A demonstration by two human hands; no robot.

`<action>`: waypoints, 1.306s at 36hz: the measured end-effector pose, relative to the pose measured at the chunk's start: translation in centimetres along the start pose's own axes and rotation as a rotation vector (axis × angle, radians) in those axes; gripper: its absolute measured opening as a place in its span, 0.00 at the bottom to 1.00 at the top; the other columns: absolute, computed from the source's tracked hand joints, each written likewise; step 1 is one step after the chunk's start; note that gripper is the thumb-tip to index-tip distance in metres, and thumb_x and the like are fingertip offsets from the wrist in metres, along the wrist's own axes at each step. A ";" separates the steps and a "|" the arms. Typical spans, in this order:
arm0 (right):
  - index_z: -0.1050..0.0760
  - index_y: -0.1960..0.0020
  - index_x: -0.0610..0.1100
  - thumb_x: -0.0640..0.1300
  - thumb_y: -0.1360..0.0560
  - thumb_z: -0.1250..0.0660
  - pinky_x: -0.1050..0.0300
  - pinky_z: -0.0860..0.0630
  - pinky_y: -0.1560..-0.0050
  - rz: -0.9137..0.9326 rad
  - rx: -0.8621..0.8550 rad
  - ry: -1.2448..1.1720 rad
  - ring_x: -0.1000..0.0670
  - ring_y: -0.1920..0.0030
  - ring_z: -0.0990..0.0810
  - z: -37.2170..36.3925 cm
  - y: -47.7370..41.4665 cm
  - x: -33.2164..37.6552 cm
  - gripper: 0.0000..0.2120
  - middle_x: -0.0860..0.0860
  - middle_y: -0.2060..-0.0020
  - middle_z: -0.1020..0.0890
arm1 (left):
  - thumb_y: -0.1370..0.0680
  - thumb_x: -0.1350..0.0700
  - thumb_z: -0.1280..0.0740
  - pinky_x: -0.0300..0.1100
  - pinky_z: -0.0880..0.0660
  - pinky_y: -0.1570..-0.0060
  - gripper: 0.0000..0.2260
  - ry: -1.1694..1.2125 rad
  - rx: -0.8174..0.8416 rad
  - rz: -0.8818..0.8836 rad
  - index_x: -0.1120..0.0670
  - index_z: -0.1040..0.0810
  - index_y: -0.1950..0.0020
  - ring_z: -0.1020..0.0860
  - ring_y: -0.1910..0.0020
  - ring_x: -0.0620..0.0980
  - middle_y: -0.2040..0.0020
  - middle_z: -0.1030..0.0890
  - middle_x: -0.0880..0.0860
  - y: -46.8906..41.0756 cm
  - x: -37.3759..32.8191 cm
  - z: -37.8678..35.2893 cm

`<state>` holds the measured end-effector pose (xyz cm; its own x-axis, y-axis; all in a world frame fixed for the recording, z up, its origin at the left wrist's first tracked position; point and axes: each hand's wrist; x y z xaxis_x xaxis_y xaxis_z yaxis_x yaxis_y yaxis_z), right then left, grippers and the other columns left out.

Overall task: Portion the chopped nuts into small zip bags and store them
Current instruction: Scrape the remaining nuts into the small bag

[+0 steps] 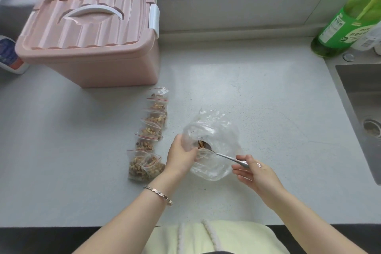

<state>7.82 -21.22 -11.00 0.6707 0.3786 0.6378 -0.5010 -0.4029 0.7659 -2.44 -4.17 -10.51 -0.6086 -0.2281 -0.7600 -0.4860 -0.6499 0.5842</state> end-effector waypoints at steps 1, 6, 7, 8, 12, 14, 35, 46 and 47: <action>0.23 0.50 0.43 0.48 0.20 0.45 0.59 0.23 0.56 -0.009 0.003 -0.007 0.49 0.58 0.18 0.1 0.0 0.3 0.14 0.44 0.59 0.16 | 0.26 0.62 0.34 0.44 0.22 0.57 0.09 -0.039 -0.005 -0.024 0.54 0.30 0.49 0.23 0.57 0.46 0.54 0.23 0.51 0.0 -0.2 0.1; 0.23 0.50 0.43 0.48 0.20 0.45 0.58 0.24 0.55 -0.002 0.011 -0.043 0.49 0.59 0.18 0.9 -0.4 1.8 0.14 0.45 0.60 0.17 | 0.31 0.57 0.28 0.37 0.29 0.59 0.21 -0.156 -0.034 -0.084 0.53 0.34 0.43 0.25 0.54 0.47 0.52 0.26 0.48 0.1 -1.5 0.8; 0.23 0.50 0.43 0.48 0.20 0.45 0.58 0.24 0.56 0.002 0.013 -0.042 0.50 0.60 0.18 1.0 -0.4 2.1 0.14 0.46 0.61 0.17 | 0.33 0.56 0.25 0.37 0.29 0.57 0.25 -0.192 -0.032 -0.068 0.53 0.35 0.42 0.25 0.52 0.47 0.52 0.26 0.47 0.2 -1.7 0.9; 0.23 0.50 0.43 0.48 0.20 0.45 0.58 0.24 0.56 0.007 0.016 -0.036 0.51 0.61 0.18 1.2 -0.5 2.5 0.14 0.46 0.61 0.17 | 0.35 0.56 0.24 0.38 0.29 0.56 0.27 -0.237 -0.021 -0.038 0.53 0.34 0.42 0.25 0.51 0.48 0.52 0.26 0.47 0.2 -1.7 0.9; 0.23 0.50 0.43 0.48 0.20 0.45 0.58 0.24 0.55 0.046 0.030 0.037 0.50 0.60 0.19 1.8 -0.7 3.9 0.14 0.46 0.61 0.16 | 0.35 0.60 0.24 0.39 0.27 0.65 0.13 -0.400 0.039 0.122 0.58 0.23 0.54 0.23 0.61 0.48 0.59 0.21 0.52 0.1 -1.4 1.2; 0.22 0.51 0.44 0.48 0.20 0.45 0.58 0.24 0.56 0.081 0.019 0.114 0.50 0.59 0.18 2.0 -0.7 4.3 0.14 0.46 0.61 0.16 | 0.34 0.61 0.25 0.38 0.30 0.69 0.09 -0.423 0.057 0.161 0.58 0.24 0.59 0.24 0.64 0.49 0.62 0.22 0.52 0.1 -1.1 1.1; 0.22 0.54 0.44 0.44 0.20 0.44 0.61 0.23 0.60 0.124 -0.012 0.242 0.54 0.65 0.18 1.0 0.0 1.7 0.13 0.49 0.65 0.16 | 0.42 0.41 0.23 0.56 0.20 0.56 0.34 0.092 -0.017 0.451 0.60 0.27 0.46 0.18 0.57 0.58 0.53 0.19 0.59 -0.1 0.2 0.9; 0.21 0.53 0.45 0.45 0.21 0.43 0.57 0.23 0.56 0.152 -0.036 0.234 0.51 0.62 0.18 0.9 0.1 1.5 0.12 0.48 0.63 0.16 | 0.26 0.60 0.35 0.45 0.25 0.61 0.06 -0.148 -0.006 0.358 0.59 0.27 0.51 0.21 0.56 0.58 0.62 0.24 0.56 0.0 0.6 0.7; 0.21 0.53 0.45 0.45 0.21 0.43 0.57 0.23 0.56 0.161 -0.040 0.236 0.51 0.62 0.18 0.8 0.1 1.5 0.12 0.47 0.63 0.16 | 0.26 0.61 0.35 0.45 0.24 0.59 0.05 -0.122 -0.008 0.347 0.59 0.27 0.52 0.21 0.56 0.58 0.62 0.23 0.56 0.0 0.6 0.7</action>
<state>9.23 -21.39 -10.04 0.4374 0.4980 0.7488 -0.6151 -0.4418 0.6530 -3.23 -3.81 -10.76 -0.8068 -0.3483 -0.4773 -0.2329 -0.5549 0.7986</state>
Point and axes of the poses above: each hand's wrist, its own y-axis away from the middle knuckle, its own z-axis out of the back of the hand, x = y × z
